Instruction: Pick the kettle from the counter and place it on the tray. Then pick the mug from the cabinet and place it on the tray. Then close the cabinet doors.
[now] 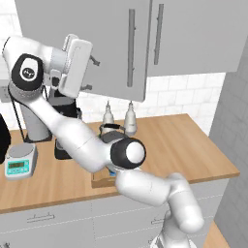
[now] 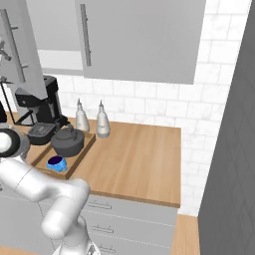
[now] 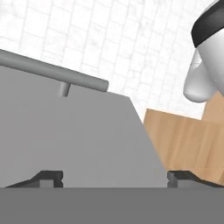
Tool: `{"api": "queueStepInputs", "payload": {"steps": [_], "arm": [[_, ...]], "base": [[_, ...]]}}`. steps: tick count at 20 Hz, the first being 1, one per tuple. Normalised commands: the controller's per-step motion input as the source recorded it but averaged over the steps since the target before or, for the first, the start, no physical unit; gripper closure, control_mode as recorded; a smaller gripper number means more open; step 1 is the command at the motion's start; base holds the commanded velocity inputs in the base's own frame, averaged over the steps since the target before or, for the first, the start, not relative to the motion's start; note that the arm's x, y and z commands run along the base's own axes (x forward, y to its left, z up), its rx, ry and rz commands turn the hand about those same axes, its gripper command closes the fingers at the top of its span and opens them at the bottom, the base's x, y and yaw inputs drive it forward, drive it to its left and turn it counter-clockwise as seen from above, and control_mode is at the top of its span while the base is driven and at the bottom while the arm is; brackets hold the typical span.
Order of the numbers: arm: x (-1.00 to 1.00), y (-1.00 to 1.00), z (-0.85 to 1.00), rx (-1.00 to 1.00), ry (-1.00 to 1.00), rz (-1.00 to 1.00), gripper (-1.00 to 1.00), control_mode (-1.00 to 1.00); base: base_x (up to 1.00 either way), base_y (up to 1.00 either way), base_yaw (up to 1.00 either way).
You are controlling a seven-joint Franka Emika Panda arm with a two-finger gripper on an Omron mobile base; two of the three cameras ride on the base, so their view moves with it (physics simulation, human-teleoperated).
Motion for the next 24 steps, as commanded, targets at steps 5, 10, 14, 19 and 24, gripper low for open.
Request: {"api": "queueStepInputs", "payload": {"steps": [5,10,14,19,24], "arm": [[0.10,-1.00,-0.04,-0.04,-0.01,0.28,-1.00,-1.00],[0.26,-1.00,-0.14,-0.08,0.00,0.36,-1.00,-1.00],[0.28,-0.93,-0.01,-0.11,0.00,0.42,-1.00,-1.00],[0.18,-0.88,-0.02,-0.12,-0.03,0.49,-1.00,-1.00],[0.14,-0.85,-0.10,-0.14,-0.06,0.54,-1.00,-1.00]], "base": [[0.00,0.00,0.00],[0.00,0.00,0.00],[0.00,0.00,0.00],[0.00,0.00,0.00],[0.00,0.00,0.00]]}}
